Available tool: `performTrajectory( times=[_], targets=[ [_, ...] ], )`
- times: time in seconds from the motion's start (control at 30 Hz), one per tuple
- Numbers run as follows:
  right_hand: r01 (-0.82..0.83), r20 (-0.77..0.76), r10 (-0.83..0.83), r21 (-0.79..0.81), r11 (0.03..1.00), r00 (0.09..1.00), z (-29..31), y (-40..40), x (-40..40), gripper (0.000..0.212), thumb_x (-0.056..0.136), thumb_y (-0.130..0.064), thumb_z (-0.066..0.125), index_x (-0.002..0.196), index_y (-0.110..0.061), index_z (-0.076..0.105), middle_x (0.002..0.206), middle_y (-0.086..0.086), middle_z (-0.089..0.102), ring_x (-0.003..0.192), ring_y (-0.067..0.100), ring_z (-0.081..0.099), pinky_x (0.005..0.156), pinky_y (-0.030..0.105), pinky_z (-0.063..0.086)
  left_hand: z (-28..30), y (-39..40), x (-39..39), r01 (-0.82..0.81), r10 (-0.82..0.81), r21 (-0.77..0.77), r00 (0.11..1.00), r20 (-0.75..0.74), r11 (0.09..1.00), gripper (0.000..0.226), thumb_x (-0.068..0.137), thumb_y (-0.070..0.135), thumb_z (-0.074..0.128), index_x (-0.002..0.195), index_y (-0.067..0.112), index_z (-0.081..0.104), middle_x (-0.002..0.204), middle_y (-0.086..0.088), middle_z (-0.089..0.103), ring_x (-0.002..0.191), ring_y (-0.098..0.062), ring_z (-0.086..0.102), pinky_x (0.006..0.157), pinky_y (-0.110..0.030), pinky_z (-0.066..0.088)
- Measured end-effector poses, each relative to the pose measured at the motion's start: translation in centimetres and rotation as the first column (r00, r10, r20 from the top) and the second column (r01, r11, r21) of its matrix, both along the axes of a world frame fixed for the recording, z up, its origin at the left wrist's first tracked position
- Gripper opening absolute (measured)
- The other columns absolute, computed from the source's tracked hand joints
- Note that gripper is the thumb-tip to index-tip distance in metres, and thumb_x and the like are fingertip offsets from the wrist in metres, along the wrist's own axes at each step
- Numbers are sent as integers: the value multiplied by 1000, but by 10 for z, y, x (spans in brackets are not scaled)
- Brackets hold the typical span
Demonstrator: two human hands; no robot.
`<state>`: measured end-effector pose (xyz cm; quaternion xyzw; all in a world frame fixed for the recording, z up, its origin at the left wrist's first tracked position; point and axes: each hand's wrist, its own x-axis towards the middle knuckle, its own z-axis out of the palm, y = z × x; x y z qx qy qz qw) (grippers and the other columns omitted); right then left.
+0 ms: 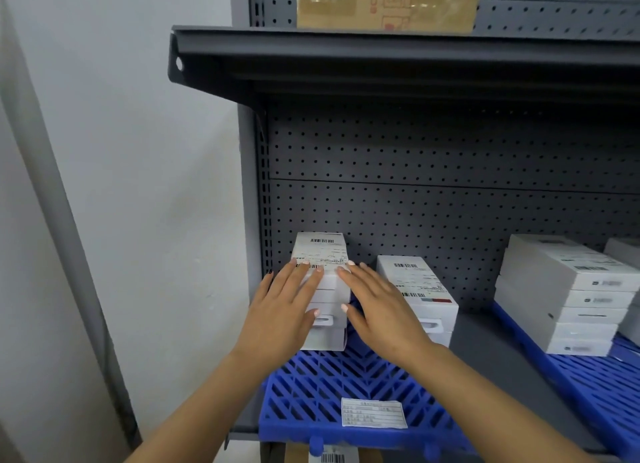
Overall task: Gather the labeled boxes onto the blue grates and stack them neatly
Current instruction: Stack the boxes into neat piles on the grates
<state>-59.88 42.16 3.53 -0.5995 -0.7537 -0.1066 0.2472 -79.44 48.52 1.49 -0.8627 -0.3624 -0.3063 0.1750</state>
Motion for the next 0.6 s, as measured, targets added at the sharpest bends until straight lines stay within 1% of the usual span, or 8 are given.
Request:
performTrajectory(
  times=[0.07,0.2,0.27,0.33,0.4,0.47,0.53,0.6],
  targets=[
    [1,4,-1,-24,1000,1000,0,-2,-1,57,100,-36,38,150,-31,11,158,-8,11,145,10,4,118,32,10,2,-1,0,4,-4,-11,1000,-5,1000,70,86,35,63,146,20,29,145,-6,42,136,-26,35,106,-49,36],
    [9,47,-6,-69,998,999,4,-7,2,61,100,-43,35,148,-37,-2,158,-10,-1,145,8,-8,119,34,2,10,-3,-2,-20,19,-12,999,-30,1000,63,88,39,58,143,21,33,141,-4,46,133,-25,40,104,-53,38],
    [23,61,-18,-82,996,998,5,-15,8,64,99,-47,32,145,-42,-12,156,-13,-10,143,7,-16,116,31,-6,17,-6,-1,-33,33,12,998,-49,999,55,91,45,47,140,20,37,138,-4,50,131,-25,42,106,-55,36],
    [48,55,-45,-66,997,997,3,-26,20,65,99,-49,30,143,-43,-17,153,-15,-14,142,5,-18,115,30,-8,25,-11,2,-36,39,37,997,-71,999,57,90,48,36,136,16,42,136,-7,52,131,-26,43,107,-55,34],
    [75,46,-73,-38,996,996,1,-39,39,61,96,-54,23,146,-41,-10,153,-16,-7,143,6,-13,117,31,-5,31,-22,11,4,1,67,997,-71,998,57,89,46,36,133,12,46,137,-9,51,132,-27,42,109,-53,32],
    [105,59,-103,-40,994,993,-4,-51,62,63,91,-57,16,149,-35,7,154,-13,5,144,9,-5,116,31,-1,34,-36,27,74,-68,85,995,-68,994,55,89,44,36,134,13,46,138,-8,49,133,-25,39,112,-49,26],
    [136,105,-132,-33,990,986,-12,-60,85,62,92,-54,22,148,-28,22,156,-4,19,145,13,6,116,33,4,34,-48,46,135,-129,76,988,-79,988,54,90,43,36,135,14,45,139,-5,48,134,-23,38,114,-46,26],
    [171,111,-166,-37,985,980,-18,-67,104,58,94,-48,34,147,-26,26,154,0,27,144,15,13,115,34,8,30,-56,68,171,-165,53,981,-104,984,55,90,42,40,137,14,43,140,-4,48,134,-21,37,112,-46,28]
  ],
)
